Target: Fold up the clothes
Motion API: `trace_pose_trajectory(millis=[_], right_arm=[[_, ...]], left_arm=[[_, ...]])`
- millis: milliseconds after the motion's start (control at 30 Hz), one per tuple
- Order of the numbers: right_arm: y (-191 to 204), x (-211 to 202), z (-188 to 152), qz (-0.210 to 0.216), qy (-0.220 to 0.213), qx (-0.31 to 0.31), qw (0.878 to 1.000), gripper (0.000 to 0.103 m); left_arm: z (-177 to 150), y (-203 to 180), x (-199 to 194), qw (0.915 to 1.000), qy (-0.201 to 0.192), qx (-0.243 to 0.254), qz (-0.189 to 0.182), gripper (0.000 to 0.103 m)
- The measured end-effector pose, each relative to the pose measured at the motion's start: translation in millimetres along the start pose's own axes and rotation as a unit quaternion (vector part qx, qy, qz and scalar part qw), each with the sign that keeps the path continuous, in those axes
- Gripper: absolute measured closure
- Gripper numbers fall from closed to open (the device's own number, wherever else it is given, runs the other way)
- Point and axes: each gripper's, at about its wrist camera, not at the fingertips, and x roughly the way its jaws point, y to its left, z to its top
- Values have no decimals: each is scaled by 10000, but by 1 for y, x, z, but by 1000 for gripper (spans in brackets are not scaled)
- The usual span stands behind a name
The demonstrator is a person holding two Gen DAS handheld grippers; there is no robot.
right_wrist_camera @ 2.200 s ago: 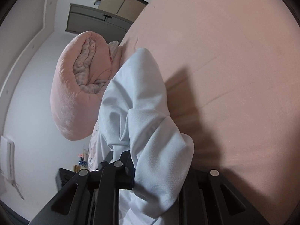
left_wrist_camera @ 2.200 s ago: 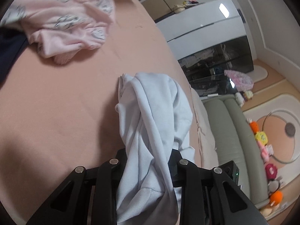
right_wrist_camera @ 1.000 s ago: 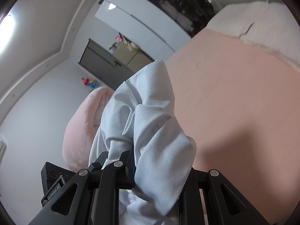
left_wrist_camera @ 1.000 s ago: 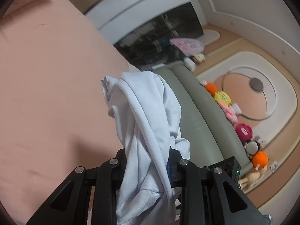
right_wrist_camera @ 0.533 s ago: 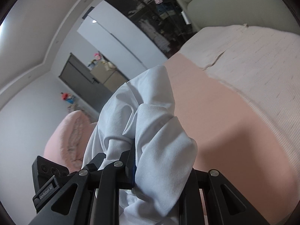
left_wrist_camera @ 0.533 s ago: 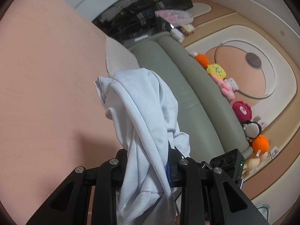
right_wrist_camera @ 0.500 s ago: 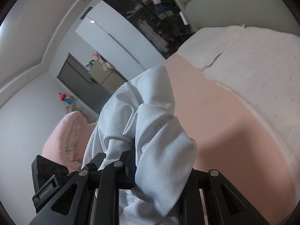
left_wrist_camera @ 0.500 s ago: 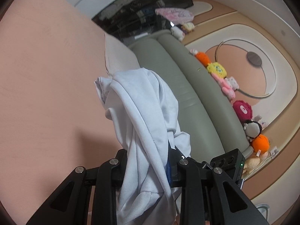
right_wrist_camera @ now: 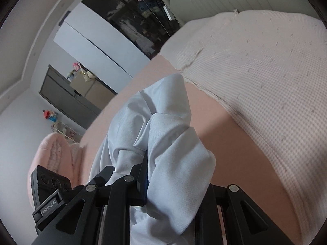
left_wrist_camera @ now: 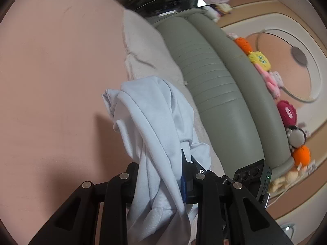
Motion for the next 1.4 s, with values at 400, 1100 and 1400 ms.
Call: trace_pose_trajectory(millis=[400,1100,1400], right_arm=[[-59,58,-2,-185,463,264,9984,85],[-41,69,-28,-1015,1151,-295,9877,0],[-23,47,-42,-1925,1489,-819,9665,0]], left_arm=[[-11,47,45,9989,189,-213,378,79],[-36,75,25,9874,871,-1247,435,34],[-50,47,-16,9856,662,-1259,917,14]])
